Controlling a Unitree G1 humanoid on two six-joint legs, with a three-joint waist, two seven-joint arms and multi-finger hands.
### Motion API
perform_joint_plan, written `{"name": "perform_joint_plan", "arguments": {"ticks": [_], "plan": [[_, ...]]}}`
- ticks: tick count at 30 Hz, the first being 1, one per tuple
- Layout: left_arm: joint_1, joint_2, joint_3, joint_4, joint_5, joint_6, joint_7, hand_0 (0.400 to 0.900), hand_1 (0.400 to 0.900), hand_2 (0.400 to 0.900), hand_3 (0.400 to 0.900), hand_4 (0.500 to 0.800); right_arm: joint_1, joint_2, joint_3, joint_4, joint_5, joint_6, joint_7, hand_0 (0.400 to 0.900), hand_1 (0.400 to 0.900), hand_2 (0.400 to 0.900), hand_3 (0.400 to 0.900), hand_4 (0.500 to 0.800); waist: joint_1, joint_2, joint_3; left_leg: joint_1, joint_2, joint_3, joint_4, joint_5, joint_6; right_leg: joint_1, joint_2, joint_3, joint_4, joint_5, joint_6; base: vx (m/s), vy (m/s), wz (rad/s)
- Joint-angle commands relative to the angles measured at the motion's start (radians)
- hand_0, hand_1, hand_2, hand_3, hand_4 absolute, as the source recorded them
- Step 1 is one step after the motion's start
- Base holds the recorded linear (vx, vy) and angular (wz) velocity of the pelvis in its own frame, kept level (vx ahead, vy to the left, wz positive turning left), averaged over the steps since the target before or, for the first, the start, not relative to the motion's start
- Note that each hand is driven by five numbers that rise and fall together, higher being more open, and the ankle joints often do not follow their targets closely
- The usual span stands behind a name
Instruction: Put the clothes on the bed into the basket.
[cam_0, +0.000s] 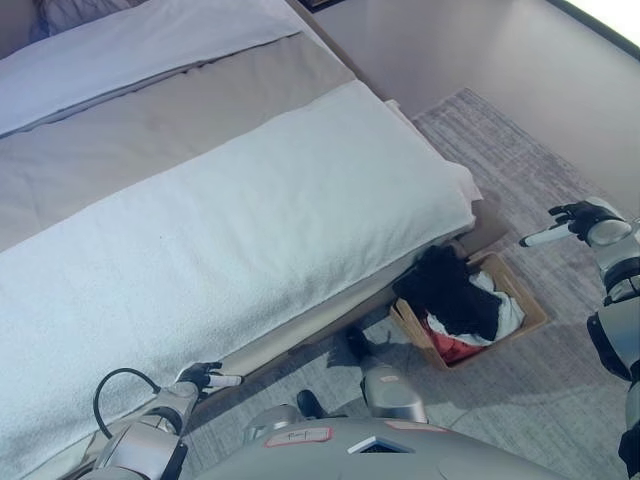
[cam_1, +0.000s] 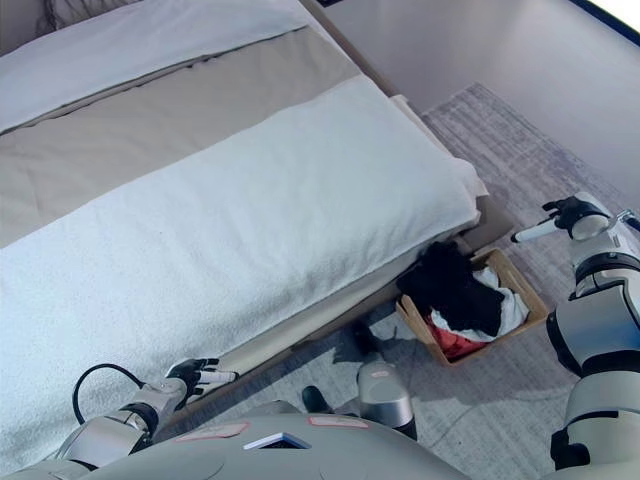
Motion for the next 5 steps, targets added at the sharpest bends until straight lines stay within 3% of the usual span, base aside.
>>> {"name": "perform_joint_plan", "arguments": {"ticks": [1,5], "plan": [[-0.006,0.058,0.011,0.026,0.027,-0.003,0.020,0.900,0.900,0.900,0.900,0.800,-0.109,-0.084,0.033,0.034,-0.029,-0.022,-0.052,0.900,0.900,0.900,0.900,0.800,0.017,-0.004,-0.027,-0.053,0.018,-0.113,0.095,-0.106,0.011,-0.015,-0.023,-0.019,0.051,-0.035,0.068,0.01,-0.007,0.10],[-0.004,0.046,0.008,0.019,0.020,-0.004,0.019,0.900,0.900,0.900,0.900,0.800,-0.099,-0.083,0.026,0.033,-0.024,-0.023,-0.054,0.900,0.900,0.900,0.900,0.800,0.022,-0.007,-0.027,-0.054,0.021,-0.117,0.097,-0.105,0.009,-0.009,-0.027,-0.027,0.050,-0.040,0.065,0.00,-0.008,0.06]]}}
